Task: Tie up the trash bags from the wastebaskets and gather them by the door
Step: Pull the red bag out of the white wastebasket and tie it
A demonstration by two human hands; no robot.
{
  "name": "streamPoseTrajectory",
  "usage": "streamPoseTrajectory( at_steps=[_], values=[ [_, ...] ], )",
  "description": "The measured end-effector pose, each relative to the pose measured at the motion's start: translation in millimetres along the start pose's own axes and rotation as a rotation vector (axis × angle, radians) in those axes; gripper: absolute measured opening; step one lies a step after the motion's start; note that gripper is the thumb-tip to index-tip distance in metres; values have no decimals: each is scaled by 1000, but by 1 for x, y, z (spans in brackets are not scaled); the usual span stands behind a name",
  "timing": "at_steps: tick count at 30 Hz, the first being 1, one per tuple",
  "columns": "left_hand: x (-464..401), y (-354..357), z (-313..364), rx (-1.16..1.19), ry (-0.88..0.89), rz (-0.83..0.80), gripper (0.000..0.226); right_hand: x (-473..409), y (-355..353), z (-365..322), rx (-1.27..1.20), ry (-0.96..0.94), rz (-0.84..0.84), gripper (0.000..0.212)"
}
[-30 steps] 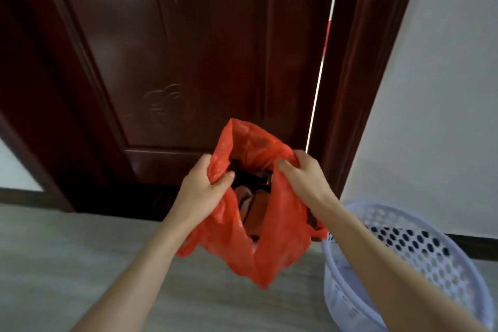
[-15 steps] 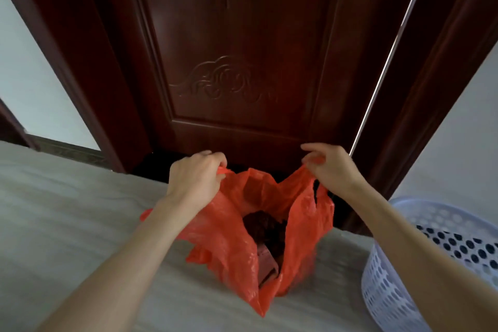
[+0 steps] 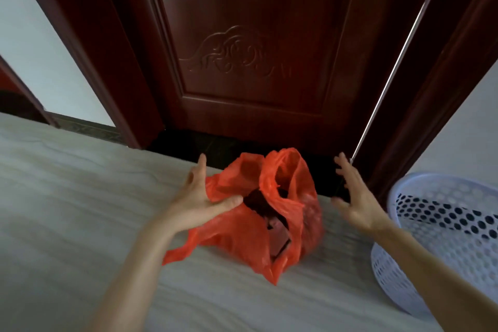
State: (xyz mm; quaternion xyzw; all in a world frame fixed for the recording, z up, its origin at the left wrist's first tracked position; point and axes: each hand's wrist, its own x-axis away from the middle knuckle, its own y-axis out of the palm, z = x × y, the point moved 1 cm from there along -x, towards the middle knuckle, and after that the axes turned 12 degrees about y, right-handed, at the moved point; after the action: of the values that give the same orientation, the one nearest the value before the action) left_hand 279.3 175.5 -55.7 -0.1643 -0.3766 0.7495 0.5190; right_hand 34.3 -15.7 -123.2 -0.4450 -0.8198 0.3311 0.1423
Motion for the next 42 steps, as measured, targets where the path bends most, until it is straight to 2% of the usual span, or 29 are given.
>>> streamPoseTrajectory(
  at_steps=[2,4,5,7,8,9,11,12,13,15,16,18,20,23,25,27,29,31,32,34,36,38,39,41,42],
  values=[
    [1,16,-12,9,-70,-43,115,8,17,8,167,-30,-183,104],
    [-5,21,-22,2,-113,-28,100,11,32,3,215,-19,-313,128],
    [-8,21,-26,26,-109,-23,88,11,37,-3,239,8,-341,136],
    [-13,19,-25,196,-44,2,68,5,49,-17,310,71,-344,135],
    [-15,18,-20,357,1,24,60,2,53,-23,356,86,-320,128],
    [-17,16,-13,543,30,35,50,2,58,-27,395,92,-283,111],
    [-20,6,-1,856,29,10,36,3,65,-31,377,44,-223,56],
    [-23,0,3,999,26,-15,36,4,66,-31,283,29,-190,34],
    [-26,-6,3,1167,16,-26,43,3,64,-30,122,62,-148,24],
    [-36,-13,-3,1534,-24,27,69,-4,51,-24,-301,302,-12,20],
    [-40,-14,-8,1701,-50,112,71,-8,44,-19,-523,457,64,24],
    [-47,-8,-21,1887,-134,349,56,-11,32,-5,-899,722,179,27],
    [-47,2,-32,1812,-166,470,47,-11,29,12,-1080,852,205,25],
    [-36,15,-34,1535,-138,576,35,-11,28,19,-1186,880,168,23],
    [-33,24,-35,1285,-45,653,44,-13,26,15,-1239,769,121,15],
    [-34,35,-48,888,44,604,66,-12,27,10,-1168,549,0,26],
    [-39,48,-59,463,49,413,91,-7,31,9,-976,330,-151,61],
    [-45,61,-64,222,63,178,123,0,42,9,-649,139,-318,93],
    [-51,65,-65,149,104,123,133,3,49,11,-478,103,-372,112],
    [-68,68,-66,110,210,134,146,8,61,10,-160,101,-384,142],
    [-91,67,-66,309,271,237,150,10,67,1,107,183,-323,147],
    [-107,67,-56,516,217,305,138,10,74,-12,251,255,-291,145],
    [-107,66,-51,558,184,310,120,10,79,-23,278,264,-285,143],
    [-109,69,-43,467,133,263,65,8,92,-34,298,253,-262,134],
    [-106,72,-37,331,115,167,40,6,96,-35,294,267,-231,123]
  ],
)
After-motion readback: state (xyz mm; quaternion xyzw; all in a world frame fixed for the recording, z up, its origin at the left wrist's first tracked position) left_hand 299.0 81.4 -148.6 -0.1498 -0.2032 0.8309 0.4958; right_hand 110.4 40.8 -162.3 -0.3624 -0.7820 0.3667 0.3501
